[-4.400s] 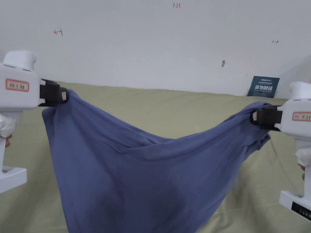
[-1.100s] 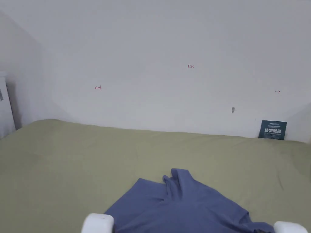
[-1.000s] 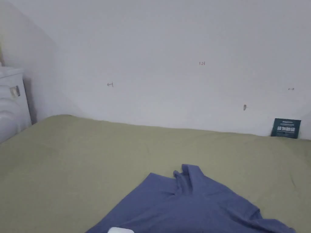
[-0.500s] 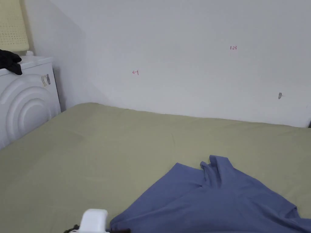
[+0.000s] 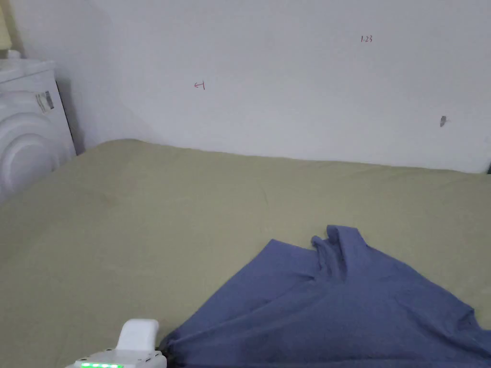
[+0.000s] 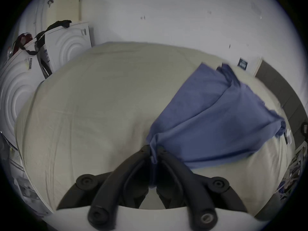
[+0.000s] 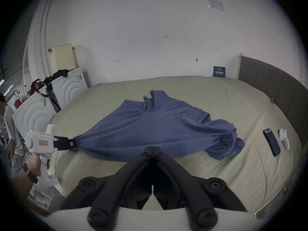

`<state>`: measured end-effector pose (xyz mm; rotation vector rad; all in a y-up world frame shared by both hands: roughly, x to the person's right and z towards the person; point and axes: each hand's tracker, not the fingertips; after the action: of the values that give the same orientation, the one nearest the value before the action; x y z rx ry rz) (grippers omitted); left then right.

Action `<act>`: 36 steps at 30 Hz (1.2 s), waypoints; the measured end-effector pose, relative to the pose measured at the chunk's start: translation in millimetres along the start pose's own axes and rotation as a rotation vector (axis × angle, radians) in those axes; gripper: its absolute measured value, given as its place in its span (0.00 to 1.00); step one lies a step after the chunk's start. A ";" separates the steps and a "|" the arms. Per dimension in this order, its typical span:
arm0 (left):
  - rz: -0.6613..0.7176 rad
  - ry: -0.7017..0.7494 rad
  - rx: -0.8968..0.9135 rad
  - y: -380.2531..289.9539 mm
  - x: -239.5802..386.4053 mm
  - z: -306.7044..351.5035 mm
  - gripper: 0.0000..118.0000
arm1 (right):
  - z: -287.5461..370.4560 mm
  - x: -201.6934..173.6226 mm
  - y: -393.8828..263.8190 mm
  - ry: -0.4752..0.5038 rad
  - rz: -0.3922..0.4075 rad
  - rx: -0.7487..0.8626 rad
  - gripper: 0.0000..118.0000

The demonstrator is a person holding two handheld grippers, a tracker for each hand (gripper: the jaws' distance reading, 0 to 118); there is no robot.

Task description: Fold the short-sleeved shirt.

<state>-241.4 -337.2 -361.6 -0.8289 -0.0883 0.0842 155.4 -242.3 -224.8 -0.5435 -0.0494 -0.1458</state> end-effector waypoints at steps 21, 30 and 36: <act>-0.041 0.062 0.019 -12.4 14.5 -10.7 0.05 | -378.3 91.4 227.4 0.125 0.337 -0.434 0.89; -0.060 0.067 -0.003 -11.6 16.7 -16.3 0.05 | -458.1 92.8 195.2 0.203 0.402 -0.594 0.89; -0.093 0.085 -0.002 -13.0 21.5 -17.2 0.05 | -430.2 75.6 192.9 0.278 0.502 -0.543 0.00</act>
<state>-217.6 -356.2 -362.5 -0.8283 -0.0465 -0.0384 262.9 -311.7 -684.9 -1.0539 0.4066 0.2664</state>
